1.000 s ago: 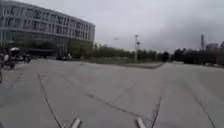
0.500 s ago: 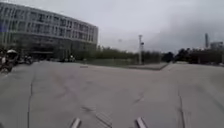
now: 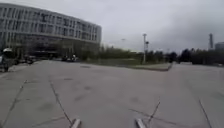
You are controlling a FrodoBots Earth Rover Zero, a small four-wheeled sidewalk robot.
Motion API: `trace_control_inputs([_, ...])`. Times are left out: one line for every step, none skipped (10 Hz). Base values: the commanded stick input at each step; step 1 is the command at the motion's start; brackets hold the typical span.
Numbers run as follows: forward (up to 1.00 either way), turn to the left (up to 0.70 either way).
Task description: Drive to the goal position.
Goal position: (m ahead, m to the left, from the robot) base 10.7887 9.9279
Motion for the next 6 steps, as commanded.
trace_control_inputs([1.00,0.01])
trace_control_inputs([1.00,0.41])
trace_control_inputs([1.00,0.41])
trace_control_inputs([1.00,0.41])
trace_control_inputs([1.00,0.19])
trace_control_inputs([1.00,0.01])
